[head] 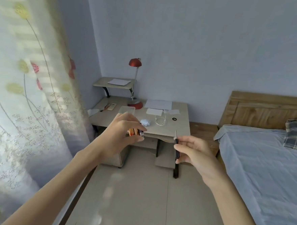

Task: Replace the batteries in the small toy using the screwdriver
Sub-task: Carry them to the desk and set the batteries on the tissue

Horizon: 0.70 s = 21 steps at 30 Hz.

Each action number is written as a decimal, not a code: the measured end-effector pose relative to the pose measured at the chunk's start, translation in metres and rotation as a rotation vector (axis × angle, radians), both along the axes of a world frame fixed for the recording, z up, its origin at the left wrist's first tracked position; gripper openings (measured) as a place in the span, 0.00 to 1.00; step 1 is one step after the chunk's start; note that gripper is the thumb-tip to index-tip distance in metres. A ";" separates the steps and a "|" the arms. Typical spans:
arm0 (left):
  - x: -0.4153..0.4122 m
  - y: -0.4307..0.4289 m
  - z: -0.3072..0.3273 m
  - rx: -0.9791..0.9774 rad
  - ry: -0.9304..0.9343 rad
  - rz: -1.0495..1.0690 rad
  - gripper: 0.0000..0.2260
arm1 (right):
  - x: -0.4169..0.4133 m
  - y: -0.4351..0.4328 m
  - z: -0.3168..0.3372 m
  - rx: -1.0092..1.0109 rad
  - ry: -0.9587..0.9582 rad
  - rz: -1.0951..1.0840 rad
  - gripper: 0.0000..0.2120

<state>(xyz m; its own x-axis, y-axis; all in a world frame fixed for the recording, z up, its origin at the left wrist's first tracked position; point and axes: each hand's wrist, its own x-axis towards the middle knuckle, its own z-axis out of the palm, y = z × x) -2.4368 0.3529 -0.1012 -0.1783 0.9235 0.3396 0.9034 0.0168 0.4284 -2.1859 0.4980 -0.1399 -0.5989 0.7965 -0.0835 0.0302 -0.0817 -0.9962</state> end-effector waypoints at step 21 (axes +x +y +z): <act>-0.201 0.360 -0.035 -0.025 -0.051 -0.080 0.12 | -0.171 0.344 -0.031 0.005 -0.128 -0.090 0.13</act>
<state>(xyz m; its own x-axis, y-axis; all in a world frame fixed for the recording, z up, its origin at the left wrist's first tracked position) -2.6380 0.7130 -0.1359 -0.1199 0.9435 0.3088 0.8793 -0.0435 0.4742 -2.3566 0.8424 -0.1711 -0.5099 0.8469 -0.1506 0.1501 -0.0848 -0.9850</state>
